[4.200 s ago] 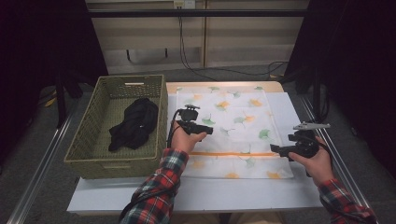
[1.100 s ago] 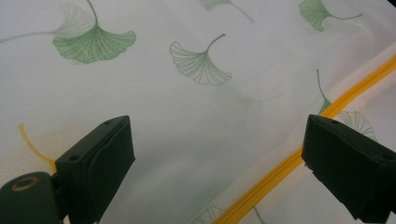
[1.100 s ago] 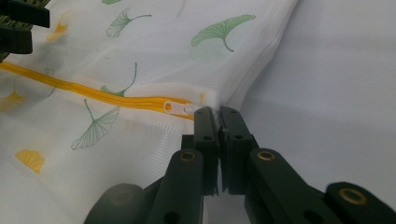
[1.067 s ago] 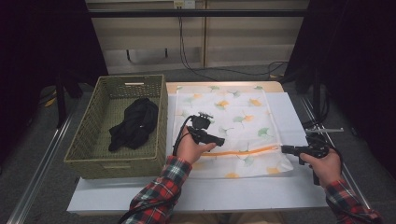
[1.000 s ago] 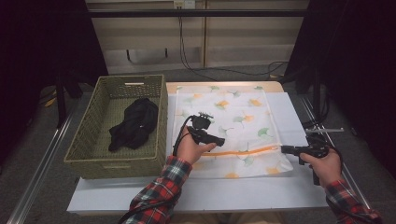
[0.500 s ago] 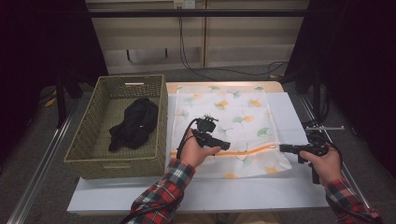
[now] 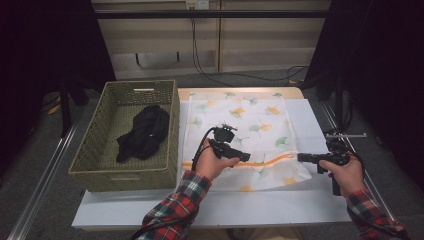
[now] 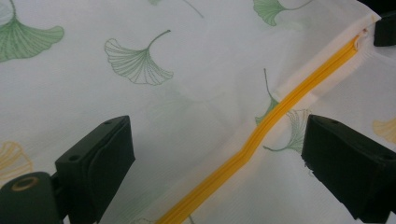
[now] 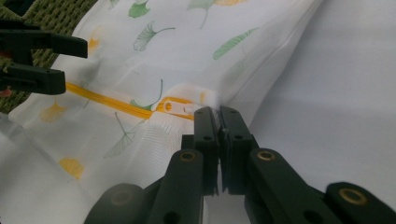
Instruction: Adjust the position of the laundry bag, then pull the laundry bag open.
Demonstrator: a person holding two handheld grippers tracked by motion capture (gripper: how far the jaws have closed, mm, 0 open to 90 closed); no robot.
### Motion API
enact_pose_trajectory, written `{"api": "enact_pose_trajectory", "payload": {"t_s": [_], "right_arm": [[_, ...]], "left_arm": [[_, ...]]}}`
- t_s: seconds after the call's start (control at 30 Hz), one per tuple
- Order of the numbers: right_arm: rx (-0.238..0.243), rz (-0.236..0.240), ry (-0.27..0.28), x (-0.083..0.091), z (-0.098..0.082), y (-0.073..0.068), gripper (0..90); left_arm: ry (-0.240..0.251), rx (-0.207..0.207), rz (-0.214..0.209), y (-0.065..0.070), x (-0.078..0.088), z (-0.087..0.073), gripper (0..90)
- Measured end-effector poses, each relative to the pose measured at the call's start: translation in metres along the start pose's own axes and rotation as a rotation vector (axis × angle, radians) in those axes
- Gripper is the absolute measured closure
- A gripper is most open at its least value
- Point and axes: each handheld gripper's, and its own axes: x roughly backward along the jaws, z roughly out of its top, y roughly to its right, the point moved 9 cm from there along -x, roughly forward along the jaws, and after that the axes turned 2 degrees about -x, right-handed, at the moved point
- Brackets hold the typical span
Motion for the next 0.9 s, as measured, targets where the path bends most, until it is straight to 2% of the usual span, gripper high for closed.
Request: {"api": "enact_pose_trajectory", "payload": {"t_s": [0.03,0.13,0.27,0.4,0.47,0.57,0.63,0.67,0.7,0.9], "right_arm": [[0.002,0.004,-0.002,-0.001,0.000,-0.001,86.9],[0.003,0.008,-0.008,-0.003,0.000,-0.001,86.9],[0.012,0.009,-0.007,-0.002,0.001,-0.001,86.9],[0.014,0.011,-0.007,-0.001,0.000,-0.001,86.9],[0.006,0.009,-0.004,0.000,0.000,-0.001,86.9],[0.014,0.009,-0.006,0.001,0.000,-0.001,86.9],[0.013,0.009,-0.008,0.001,-0.001,-0.001,86.9],[0.012,0.009,-0.007,0.001,-0.001,-0.001,86.8],[0.012,0.008,-0.007,0.001,-0.001,0.000,86.9],[0.013,0.010,-0.008,0.004,-0.004,0.000,86.9]], "left_arm": [[-0.011,-0.009,0.003,0.000,0.000,-0.001,8.8],[0.010,0.023,-0.014,0.004,-0.003,0.003,8.8],[0.007,0.003,-0.021,0.011,-0.006,0.007,8.8],[0.026,0.014,-0.041,0.021,-0.009,0.014,8.9],[0.005,-0.010,-0.051,0.024,-0.010,0.016,9.0],[0.022,-0.005,-0.056,0.030,-0.012,0.022,9.0],[0.014,-0.016,-0.058,0.032,-0.013,0.023,9.0],[0.031,0.015,-0.064,0.035,-0.014,0.024,9.0],[0.010,-0.019,-0.060,0.034,-0.014,0.023,9.0],[0.008,-0.023,-0.067,0.043,-0.015,0.025,9.1]]}}
